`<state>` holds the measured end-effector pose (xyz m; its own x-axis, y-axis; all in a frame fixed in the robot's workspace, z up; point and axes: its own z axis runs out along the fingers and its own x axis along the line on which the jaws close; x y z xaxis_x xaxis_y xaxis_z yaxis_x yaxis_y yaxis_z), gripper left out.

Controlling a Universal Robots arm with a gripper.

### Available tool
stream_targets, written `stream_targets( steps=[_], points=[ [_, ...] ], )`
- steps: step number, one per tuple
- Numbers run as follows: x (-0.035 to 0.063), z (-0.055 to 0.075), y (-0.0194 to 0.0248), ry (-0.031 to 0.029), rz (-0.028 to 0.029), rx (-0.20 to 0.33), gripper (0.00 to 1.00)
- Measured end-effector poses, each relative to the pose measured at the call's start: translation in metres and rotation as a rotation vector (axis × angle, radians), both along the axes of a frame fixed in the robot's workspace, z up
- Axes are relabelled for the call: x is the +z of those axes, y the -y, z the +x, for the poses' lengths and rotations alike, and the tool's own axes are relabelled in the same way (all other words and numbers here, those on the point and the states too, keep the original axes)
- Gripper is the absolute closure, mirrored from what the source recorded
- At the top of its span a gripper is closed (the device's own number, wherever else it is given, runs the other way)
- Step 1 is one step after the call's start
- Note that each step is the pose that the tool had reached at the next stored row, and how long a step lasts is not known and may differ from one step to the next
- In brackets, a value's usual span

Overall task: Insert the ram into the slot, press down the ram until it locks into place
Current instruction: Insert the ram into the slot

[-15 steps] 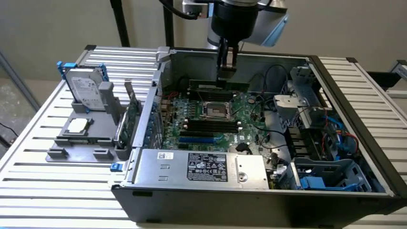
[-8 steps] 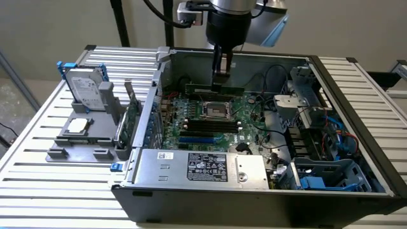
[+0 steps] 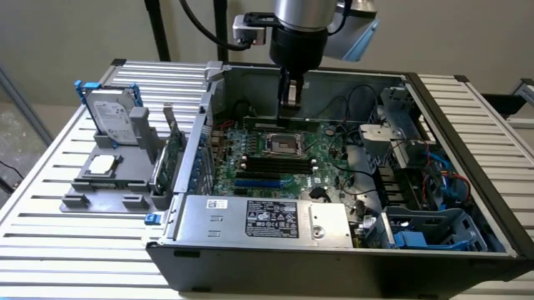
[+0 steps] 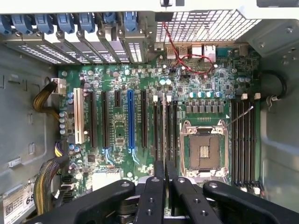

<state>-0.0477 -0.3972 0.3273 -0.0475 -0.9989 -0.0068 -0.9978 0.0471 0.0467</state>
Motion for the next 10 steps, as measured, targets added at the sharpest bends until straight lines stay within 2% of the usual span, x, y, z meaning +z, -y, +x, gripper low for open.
stream_targets(
  steps=[10],
  points=[
    [-0.0181,0.005,0.0045,0.0001,-0.0001,0.000,0.87]
  ],
)
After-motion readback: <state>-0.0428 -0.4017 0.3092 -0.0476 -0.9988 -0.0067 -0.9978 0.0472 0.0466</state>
